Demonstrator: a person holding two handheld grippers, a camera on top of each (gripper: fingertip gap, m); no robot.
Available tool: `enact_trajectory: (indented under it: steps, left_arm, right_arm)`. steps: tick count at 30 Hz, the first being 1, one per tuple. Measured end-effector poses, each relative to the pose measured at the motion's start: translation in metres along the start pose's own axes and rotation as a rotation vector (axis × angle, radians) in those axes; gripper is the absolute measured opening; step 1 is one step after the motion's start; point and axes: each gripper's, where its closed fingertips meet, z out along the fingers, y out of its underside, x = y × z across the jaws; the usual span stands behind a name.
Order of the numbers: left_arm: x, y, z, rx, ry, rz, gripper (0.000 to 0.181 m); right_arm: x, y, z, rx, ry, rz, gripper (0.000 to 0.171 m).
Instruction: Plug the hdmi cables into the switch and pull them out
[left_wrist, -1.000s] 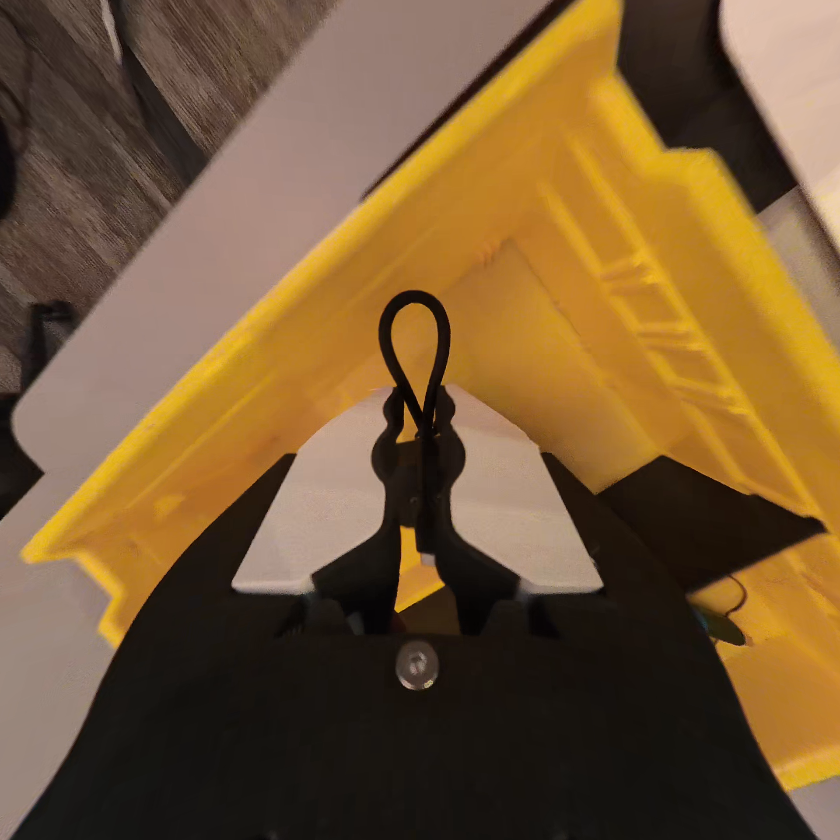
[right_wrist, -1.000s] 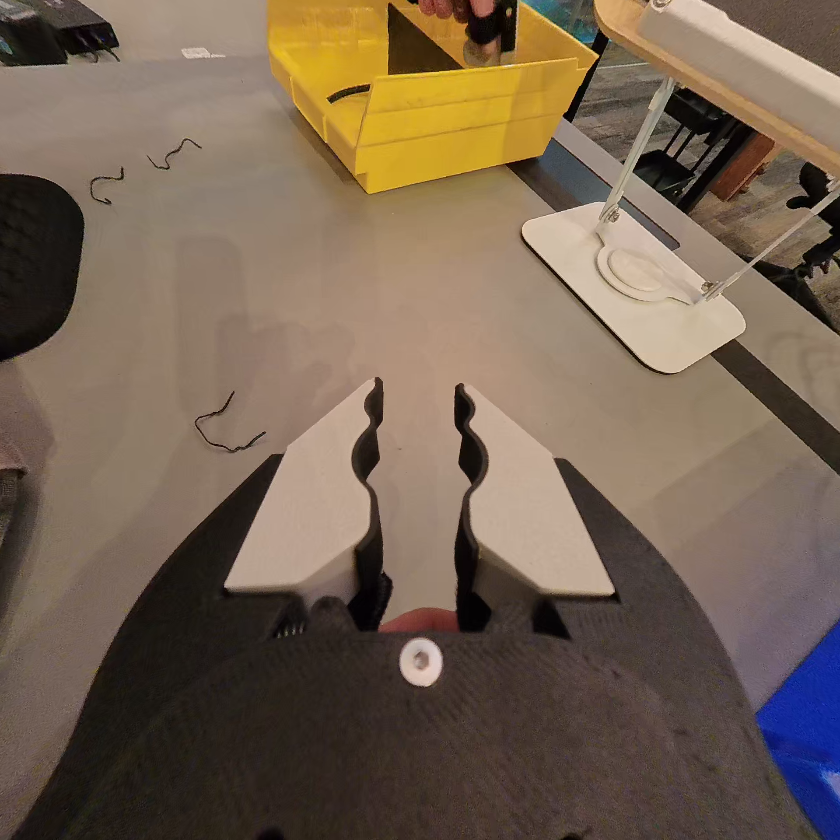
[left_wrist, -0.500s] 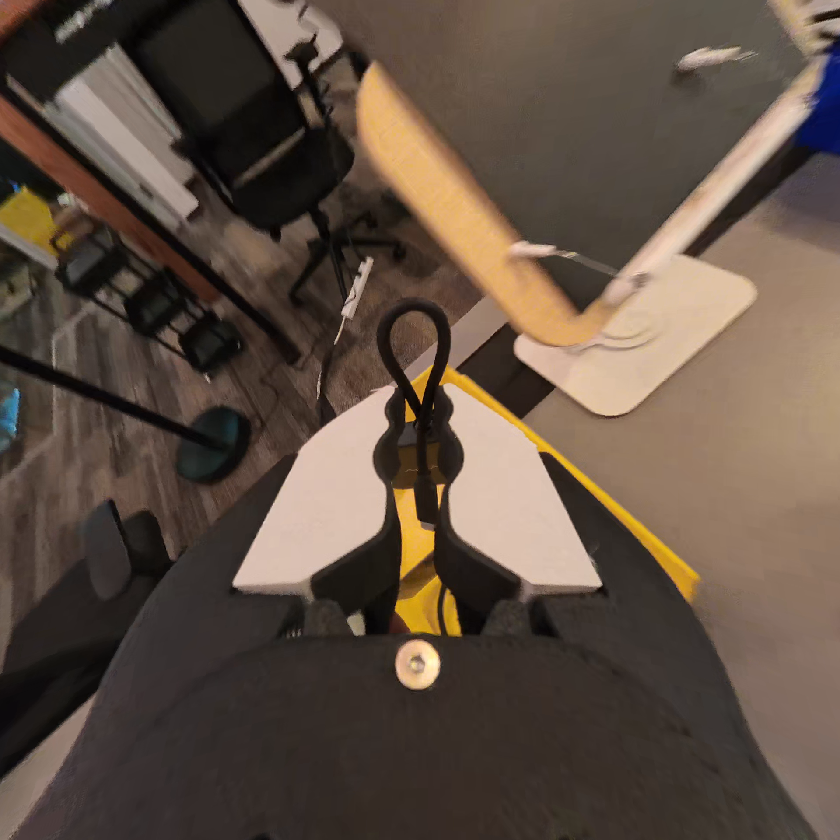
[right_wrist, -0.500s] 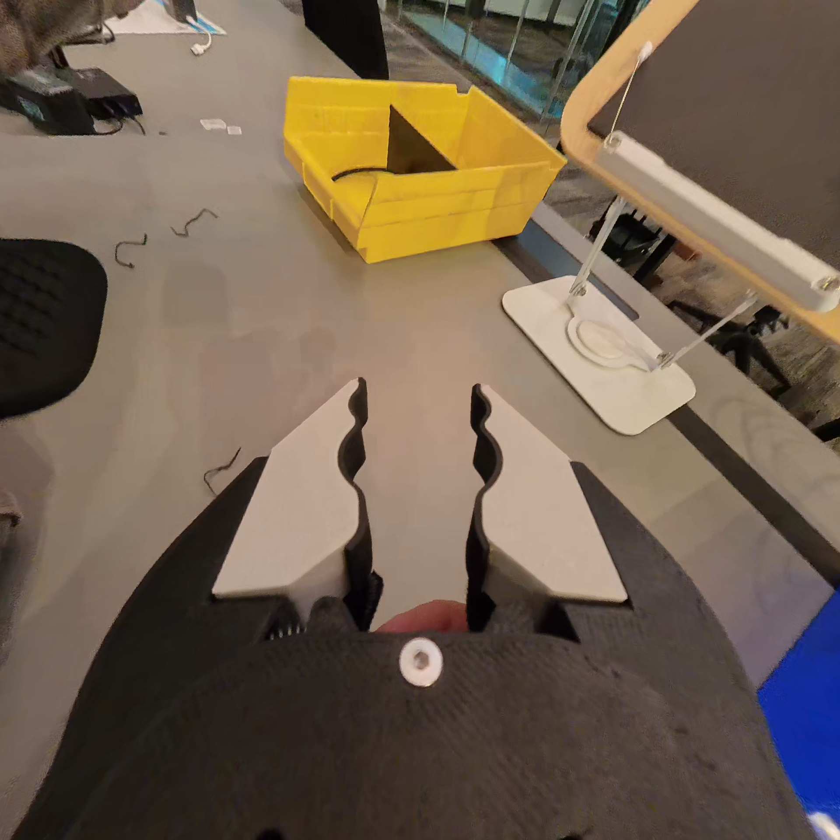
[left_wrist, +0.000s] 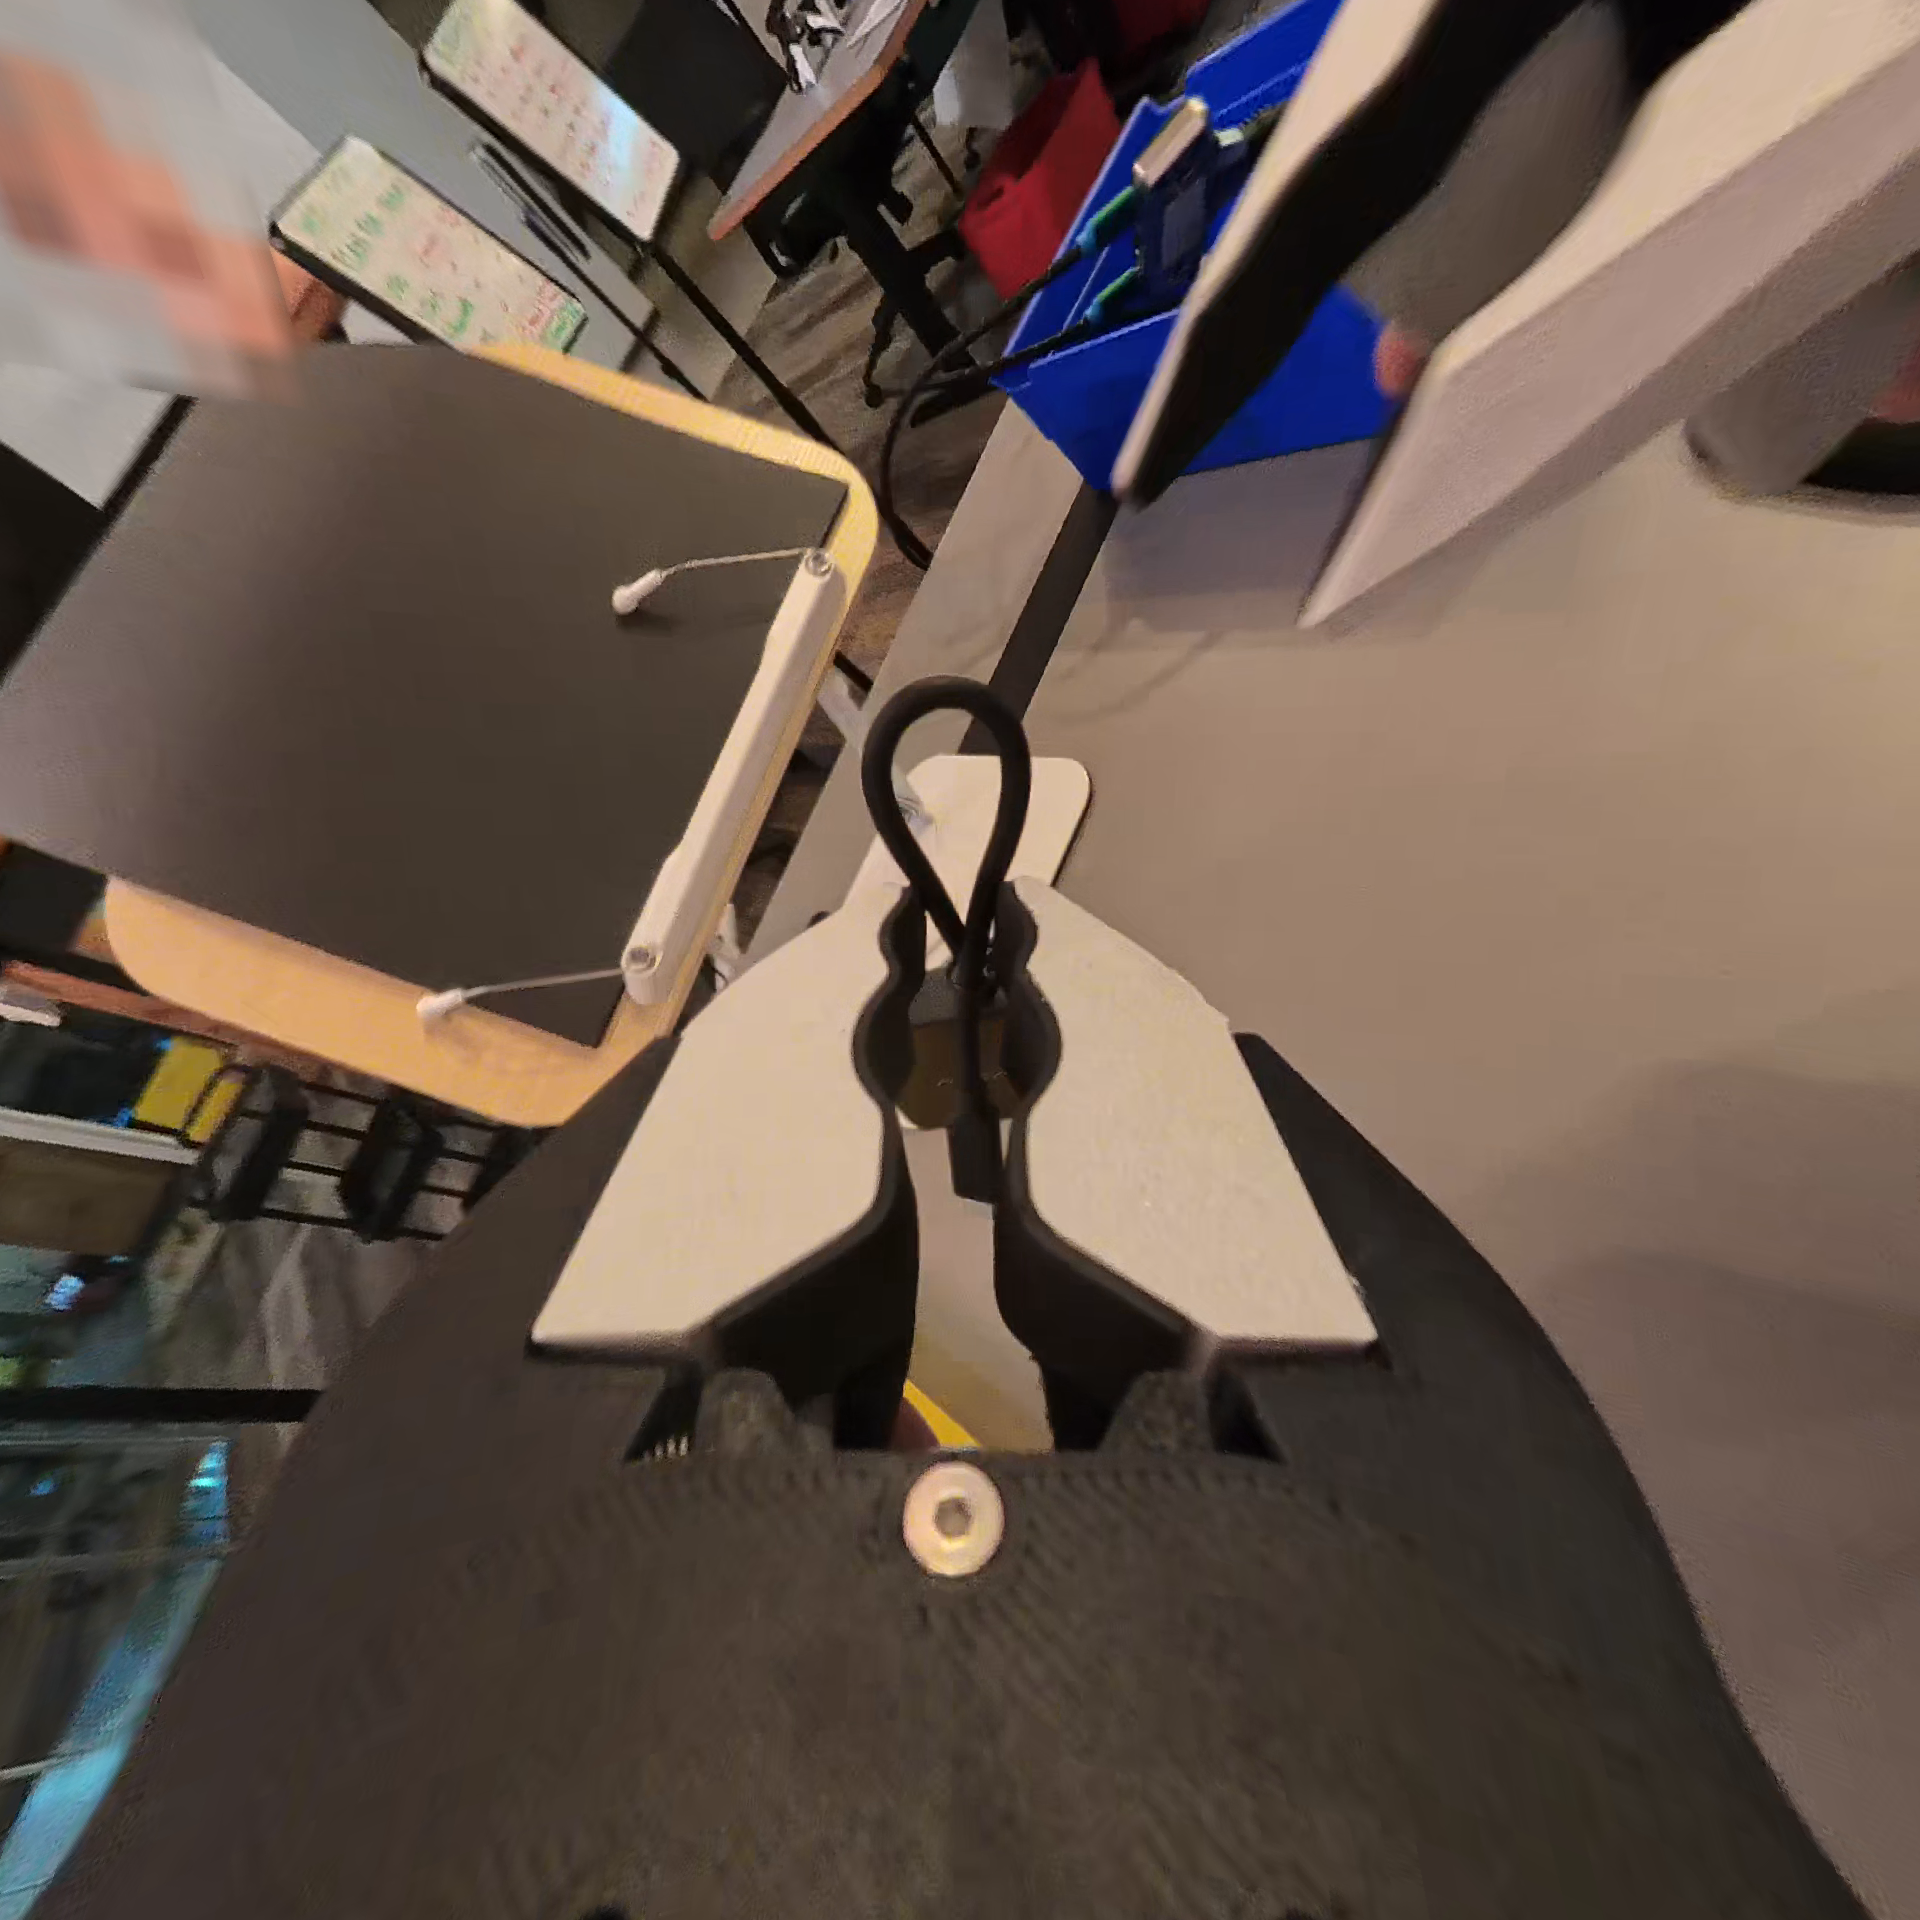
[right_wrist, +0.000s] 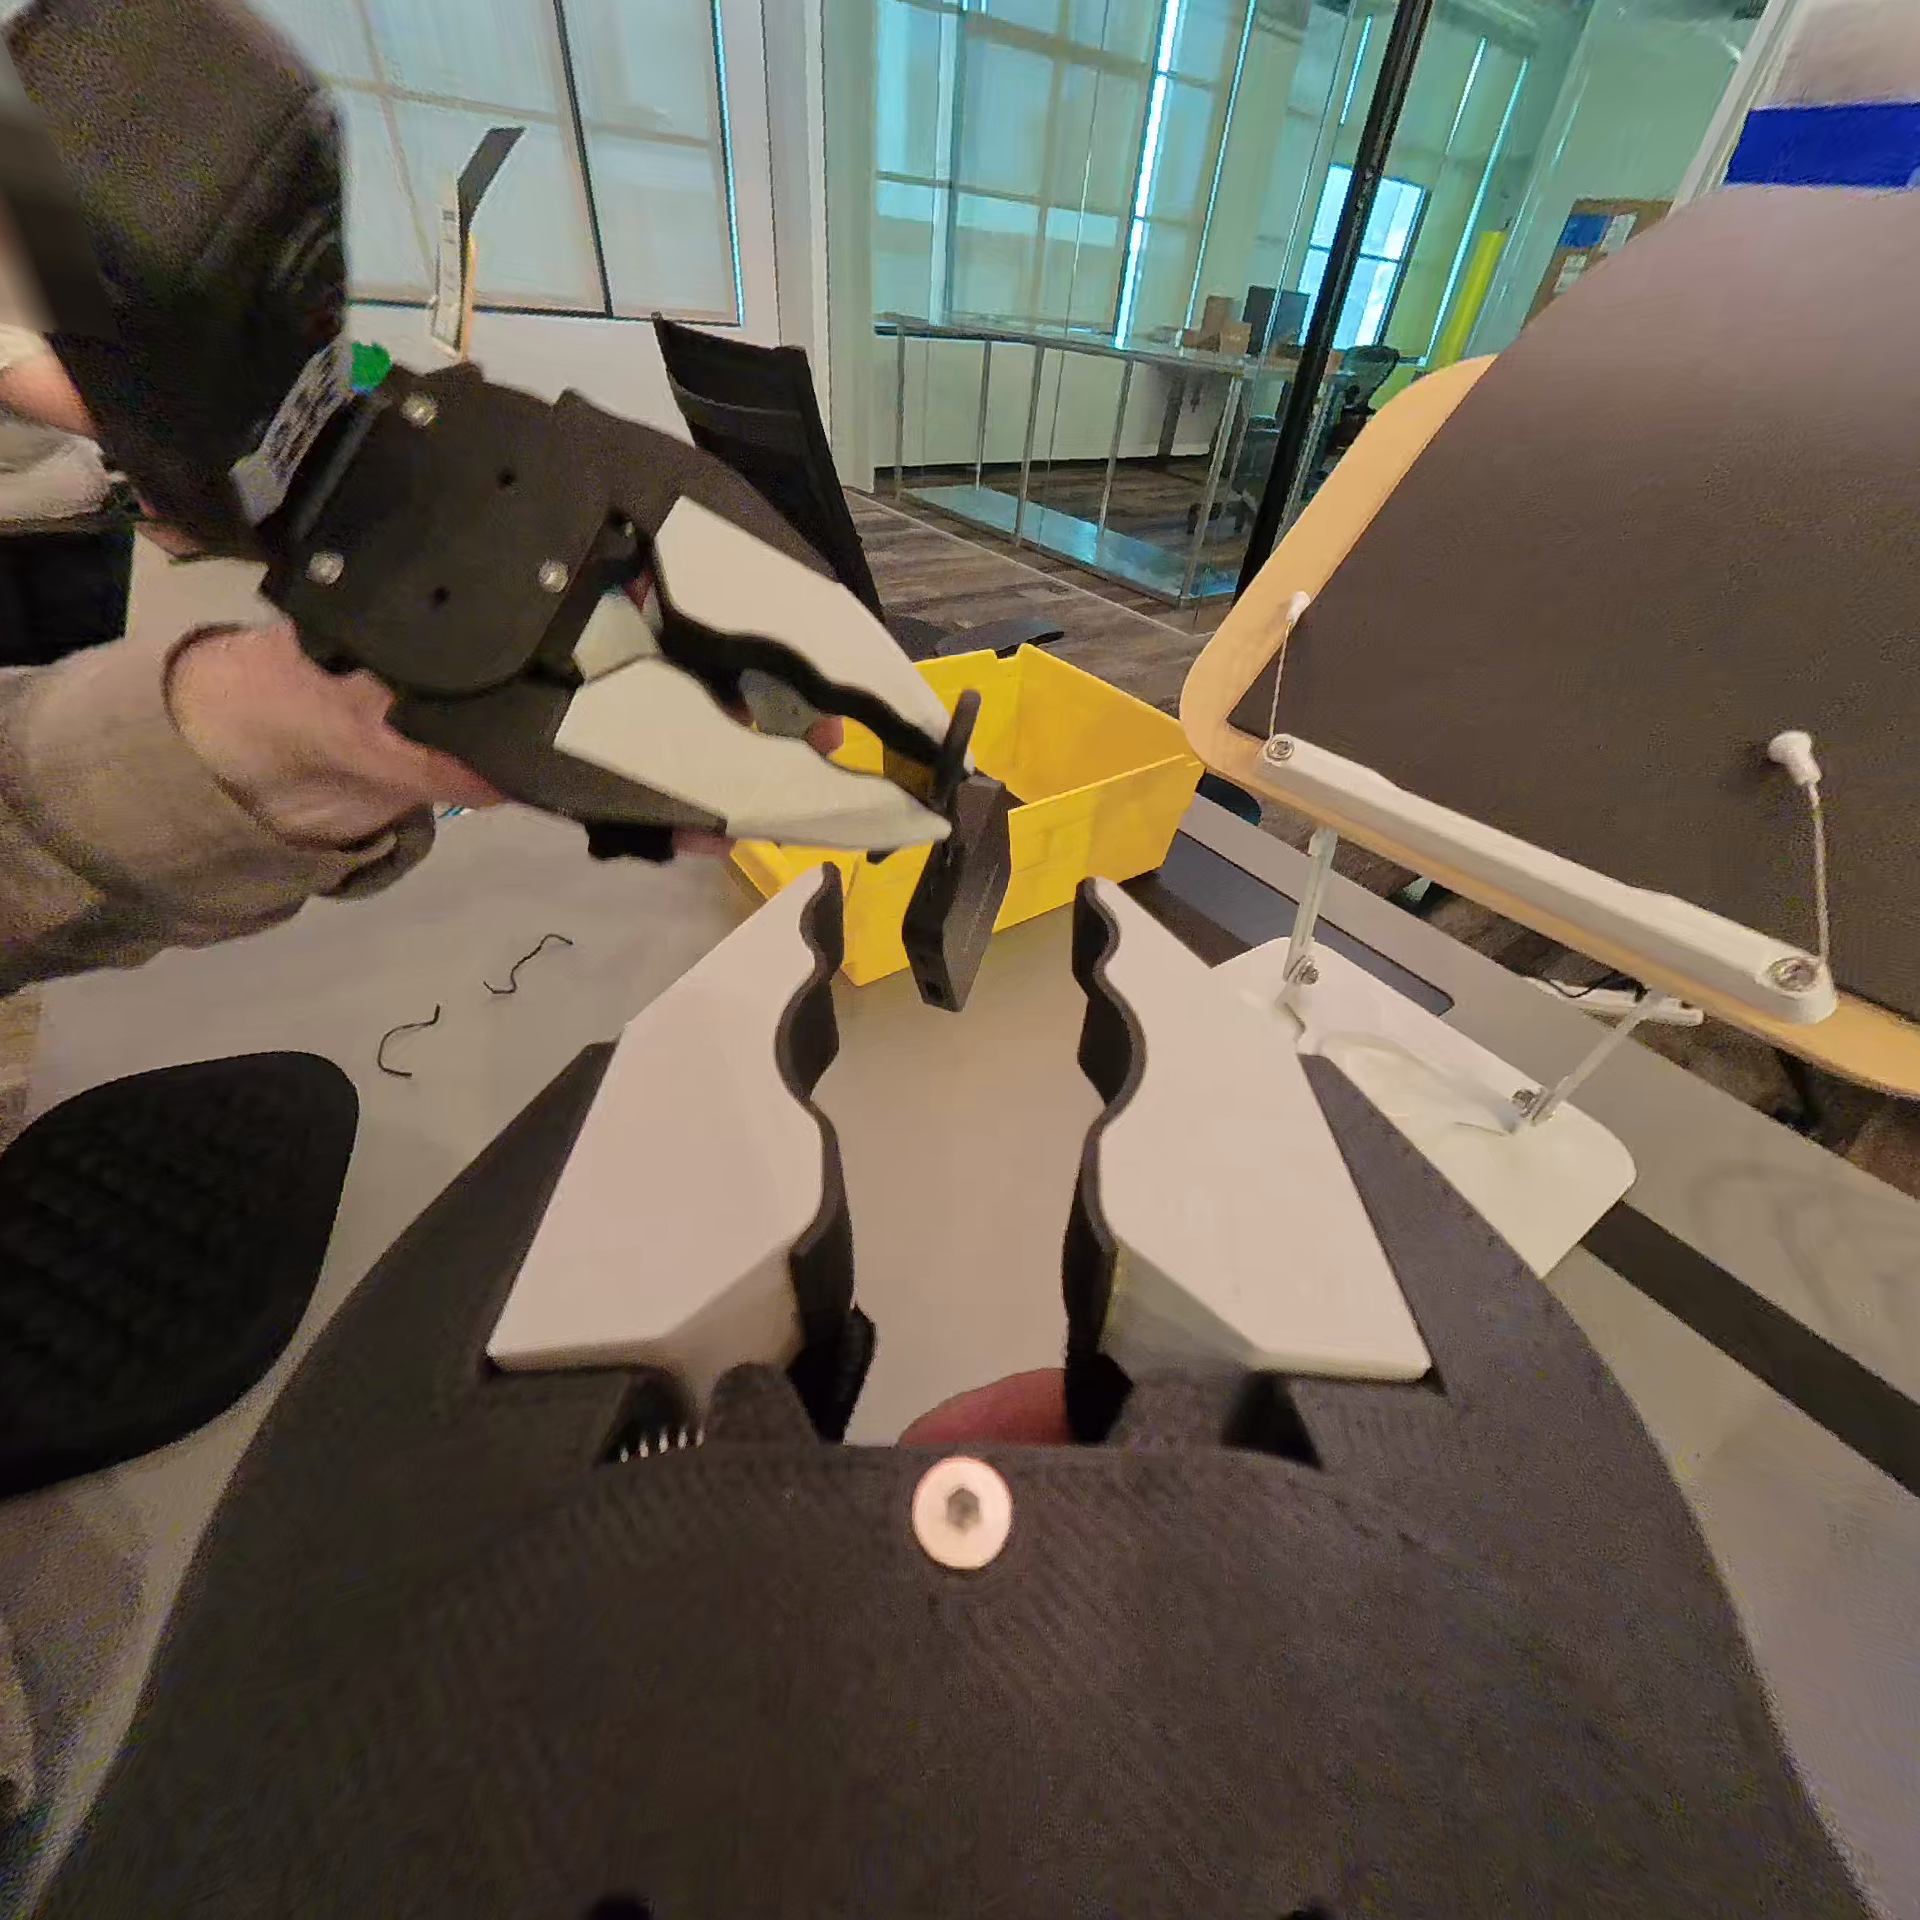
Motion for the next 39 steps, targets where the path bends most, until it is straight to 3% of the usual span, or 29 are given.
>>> enact_trajectory:
  steps: [7,9,10,15,18,21,25,28,32,34,39]
  left_arm:
    - [0.044,-0.012,0.016,-0.001,-0.014,0.177,0.013]
    - [0.059,-0.011,0.020,-0.012,0.027,0.183,0.013]
    - [0.062,-0.010,0.023,-0.014,0.024,0.187,0.013]
    - [0.076,0.000,0.029,-0.025,0.058,0.163,0.017]
    - [0.081,-0.004,0.010,0.047,0.125,0.179,0.026]
    - [0.059,0.011,-0.019,-0.003,0.164,0.155,0.039]
    - [-0.018,0.081,-0.038,-0.165,0.074,0.123,0.049]
    - [-0.054,0.144,-0.037,-0.290,0.117,0.087,0.050]
    - [-0.061,0.222,-0.017,-0.485,0.300,0.102,0.045]
    - [-0.059,0.255,-0.007,-0.572,0.388,0.133,0.053]
    - [-0.046,0.298,0.019,-0.651,0.550,0.054,0.057]
  right_arm:
    - [0.005,0.024,0.004,-0.011,-0.008,0.137,0.028]
    - [0.003,0.036,0.006,-0.050,-0.041,0.158,0.019]
    - [-0.001,0.041,0.006,-0.069,-0.079,0.161,0.003]
    - [-0.003,0.062,0.005,-0.092,-0.148,0.293,0.000]
    - [-0.004,0.071,0.005,-0.066,-0.196,0.427,0.000]
    - [-0.004,0.093,0.004,-0.096,-0.239,0.547,0.000]
    - [0.002,0.123,0.003,-0.134,-0.273,0.725,0.000]
    - [0.014,0.144,0.001,-0.182,-0.219,0.750,0.000]
    - [0.027,0.169,-0.001,-0.261,-0.129,0.707,0.000]
    - [0.031,0.180,-0.001,-0.314,-0.090,0.658,0.000]
    - [0.035,0.193,-0.001,-0.342,-0.052,0.637,0.000]
